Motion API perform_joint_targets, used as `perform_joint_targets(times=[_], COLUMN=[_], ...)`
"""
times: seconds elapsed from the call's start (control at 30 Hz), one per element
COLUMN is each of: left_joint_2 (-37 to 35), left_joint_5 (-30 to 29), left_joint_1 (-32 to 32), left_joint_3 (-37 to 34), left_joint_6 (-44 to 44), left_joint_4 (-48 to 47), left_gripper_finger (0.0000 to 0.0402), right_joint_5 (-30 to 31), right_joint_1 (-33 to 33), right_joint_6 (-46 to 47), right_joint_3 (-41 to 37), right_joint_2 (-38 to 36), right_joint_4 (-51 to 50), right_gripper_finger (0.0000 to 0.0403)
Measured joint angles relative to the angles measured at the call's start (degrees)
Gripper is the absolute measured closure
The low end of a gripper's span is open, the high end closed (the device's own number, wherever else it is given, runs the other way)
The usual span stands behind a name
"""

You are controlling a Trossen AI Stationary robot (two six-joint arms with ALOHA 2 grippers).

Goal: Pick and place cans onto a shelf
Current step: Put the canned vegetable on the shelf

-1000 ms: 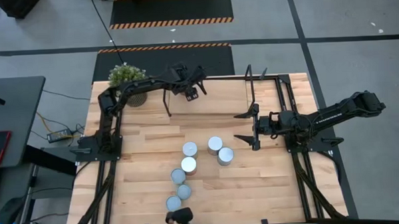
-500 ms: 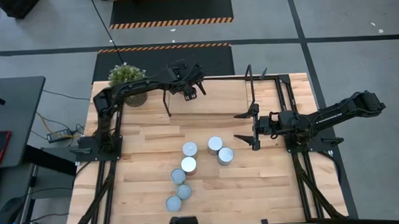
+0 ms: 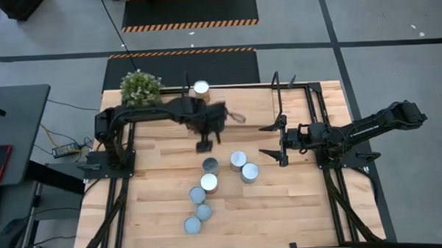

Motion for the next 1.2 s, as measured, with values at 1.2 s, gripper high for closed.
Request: perform_joint_targets(times=[1.2], left_joint_2=[-3.4], left_joint_5=[-5.9], left_joint_1=[-23.0], left_joint_3=[-0.2], left_joint_6=[-29.9], left_joint_4=[-7.8], left_gripper_finger=[0.0087], right_joint_5=[0.0], right_joint_1=[0.0], right_joint_6=[0.6], right_joint_3=[0.0], right_joint_2=[0.4], right_joint_4=[-0.8], right_gripper_finger=[0.0027])
